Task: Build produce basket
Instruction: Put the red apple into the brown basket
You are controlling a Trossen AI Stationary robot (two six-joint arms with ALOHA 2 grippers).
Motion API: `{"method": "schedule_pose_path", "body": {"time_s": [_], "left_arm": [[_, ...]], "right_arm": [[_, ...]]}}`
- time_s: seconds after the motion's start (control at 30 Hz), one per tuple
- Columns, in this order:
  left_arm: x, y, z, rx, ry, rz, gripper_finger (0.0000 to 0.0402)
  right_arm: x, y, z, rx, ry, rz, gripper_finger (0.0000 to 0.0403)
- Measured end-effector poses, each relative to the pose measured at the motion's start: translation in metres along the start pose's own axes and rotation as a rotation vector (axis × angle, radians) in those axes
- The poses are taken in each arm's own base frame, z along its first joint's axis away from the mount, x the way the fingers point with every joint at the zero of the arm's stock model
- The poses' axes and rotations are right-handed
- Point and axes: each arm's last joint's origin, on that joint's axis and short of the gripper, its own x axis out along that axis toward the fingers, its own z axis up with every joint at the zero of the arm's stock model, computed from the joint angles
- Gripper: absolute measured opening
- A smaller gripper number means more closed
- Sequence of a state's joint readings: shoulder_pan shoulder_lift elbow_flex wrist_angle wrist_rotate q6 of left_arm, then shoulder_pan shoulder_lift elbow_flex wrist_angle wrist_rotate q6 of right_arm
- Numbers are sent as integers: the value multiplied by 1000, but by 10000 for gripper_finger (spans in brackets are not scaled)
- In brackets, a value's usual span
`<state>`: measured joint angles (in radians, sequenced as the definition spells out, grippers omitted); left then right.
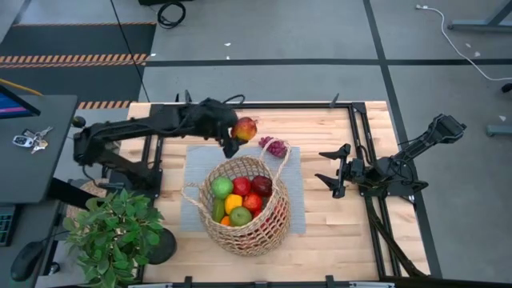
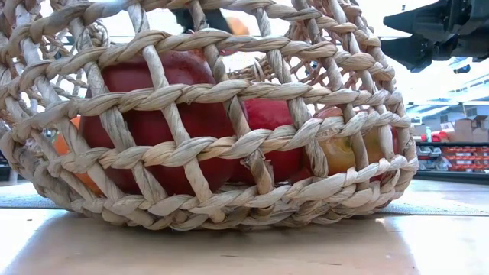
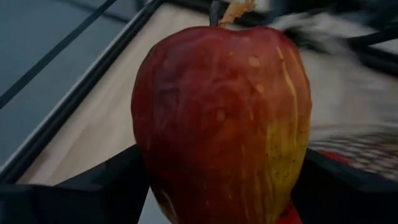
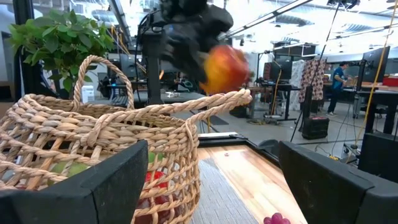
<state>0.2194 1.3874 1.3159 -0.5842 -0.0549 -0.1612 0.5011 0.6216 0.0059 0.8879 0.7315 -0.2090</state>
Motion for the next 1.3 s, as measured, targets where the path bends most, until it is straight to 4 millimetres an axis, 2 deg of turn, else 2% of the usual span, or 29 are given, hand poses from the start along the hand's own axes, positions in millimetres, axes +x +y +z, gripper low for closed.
{"method": "schedule_pose_path", "body": {"time_s": [0.1, 0.23, 0.43, 0.63, 0.9, 1.3], "left_arm": [[-16, -18, 1, 22, -48, -61, 321], [-27, -39, 2, 31, -106, -130, 321], [-33, -65, 0, 90, -146, -204, 322], [-33, -82, -8, 317, -150, -180, 322], [-32, -95, -16, 779, -154, -178, 323], [-15, -106, -32, 907, -38, -225, 323]], "right_arm": [[0, 0, 0, 0, 0, 0, 362], [0, 0, 0, 0, 0, 0, 362], [0, 0, 0, 0, 0, 0, 362], [0, 0, 0, 0, 0, 0, 362], [0, 0, 0, 0, 0, 0, 362], [0, 0, 0, 1, -1, 0, 362]]}}
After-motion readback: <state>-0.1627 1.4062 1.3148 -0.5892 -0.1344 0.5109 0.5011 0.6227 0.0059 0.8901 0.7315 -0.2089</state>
